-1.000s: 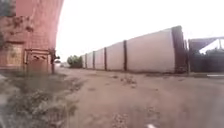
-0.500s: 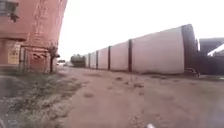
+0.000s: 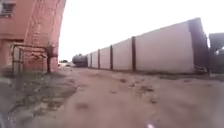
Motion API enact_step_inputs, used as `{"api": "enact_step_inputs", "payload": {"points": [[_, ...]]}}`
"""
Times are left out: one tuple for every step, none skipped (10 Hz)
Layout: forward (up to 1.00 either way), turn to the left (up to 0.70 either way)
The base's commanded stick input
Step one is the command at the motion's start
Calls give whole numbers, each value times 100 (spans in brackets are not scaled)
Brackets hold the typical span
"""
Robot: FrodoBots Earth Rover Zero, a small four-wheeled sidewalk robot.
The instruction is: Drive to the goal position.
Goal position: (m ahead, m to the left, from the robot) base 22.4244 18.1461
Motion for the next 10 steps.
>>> {"api": "enact_step_inputs", "payload": {"points": [[100, 0], [100, 0], [100, 0], [100, 0], [100, 0], [100, 0], [100, 4], [100, 33], [100, 33], [100, 33]]}}
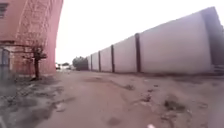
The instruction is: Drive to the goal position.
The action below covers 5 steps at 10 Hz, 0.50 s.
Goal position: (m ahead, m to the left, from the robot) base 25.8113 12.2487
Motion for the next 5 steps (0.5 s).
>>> {"api": "enact_step_inputs", "payload": {"points": [[100, 33], [100, 33], [100, 33], [100, 33], [100, 28]]}}
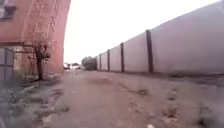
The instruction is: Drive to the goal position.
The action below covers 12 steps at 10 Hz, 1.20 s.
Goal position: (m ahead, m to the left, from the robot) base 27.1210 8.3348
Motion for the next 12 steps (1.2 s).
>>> {"api": "enact_step_inputs", "payload": {"points": [[100, 13], [100, 0], [100, 0], [100, 0], [100, 0], [100, 3], [100, 7], [100, 27], [100, 32], [100, 33], [100, 31], [100, 23]]}}
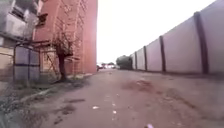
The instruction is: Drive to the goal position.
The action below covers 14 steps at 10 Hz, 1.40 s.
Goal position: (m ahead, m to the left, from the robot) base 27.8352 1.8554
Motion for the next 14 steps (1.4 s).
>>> {"api": "enact_step_inputs", "payload": {"points": [[100, 0], [100, 0], [100, 0], [100, 0], [100, 0], [100, 0], [100, 0], [100, 0], [100, 0], [100, -3], [100, -7], [100, -17], [100, -32], [100, -32]]}}
